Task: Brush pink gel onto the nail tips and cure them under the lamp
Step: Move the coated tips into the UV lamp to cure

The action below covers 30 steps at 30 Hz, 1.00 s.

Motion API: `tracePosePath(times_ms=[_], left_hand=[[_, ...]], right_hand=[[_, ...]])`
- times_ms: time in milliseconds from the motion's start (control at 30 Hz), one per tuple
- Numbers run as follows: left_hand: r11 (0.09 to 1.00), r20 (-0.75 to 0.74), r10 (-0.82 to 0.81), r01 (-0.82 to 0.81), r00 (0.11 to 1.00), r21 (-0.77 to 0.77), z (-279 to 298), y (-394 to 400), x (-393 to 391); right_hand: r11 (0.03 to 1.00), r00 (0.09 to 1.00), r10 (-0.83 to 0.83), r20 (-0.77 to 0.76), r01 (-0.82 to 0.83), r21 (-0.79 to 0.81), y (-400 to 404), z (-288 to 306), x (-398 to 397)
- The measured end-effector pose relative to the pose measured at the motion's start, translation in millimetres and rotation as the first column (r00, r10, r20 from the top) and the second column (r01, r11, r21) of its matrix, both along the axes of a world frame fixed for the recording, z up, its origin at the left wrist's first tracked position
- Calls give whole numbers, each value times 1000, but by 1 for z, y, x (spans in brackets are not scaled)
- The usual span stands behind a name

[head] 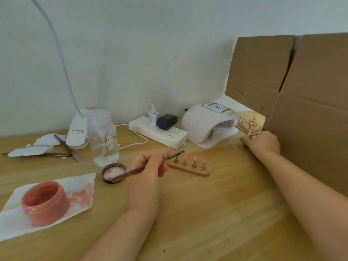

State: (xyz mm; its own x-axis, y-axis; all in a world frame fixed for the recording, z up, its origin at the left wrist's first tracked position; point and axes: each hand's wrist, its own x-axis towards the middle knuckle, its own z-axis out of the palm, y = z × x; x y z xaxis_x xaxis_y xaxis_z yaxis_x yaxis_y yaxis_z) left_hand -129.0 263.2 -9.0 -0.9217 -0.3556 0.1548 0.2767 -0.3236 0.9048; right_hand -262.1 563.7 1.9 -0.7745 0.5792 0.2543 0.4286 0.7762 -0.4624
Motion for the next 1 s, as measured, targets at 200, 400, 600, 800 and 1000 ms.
tracePosePath(times_ms=[200, 400, 600, 800, 1000], left_hand=[[1000, 22, 2, -2, 1000, -3, 3, 0, 2], [1000, 16, -5, 5, 1000, -25, 3, 1, 3], [1000, 11, -29, 29, 1000, -1, 2, 2, 5], [999, 9, 33, -34, 999, 25, 2, 0, 1], [994, 10, 95, -95, 995, 44, 1, -1, -2]], right_hand=[[989, 995, 45, 91, -57, 137, -3, -2, -12], [889, 900, 436, 16, -433, 149, 13, -8, -1], [890, 875, 436, 212, -454, 41, 26, -7, -6], [978, 916, 181, 357, -208, 37, 18, 2, -24], [892, 899, 437, 14, -432, -131, -32, 1, -25]])
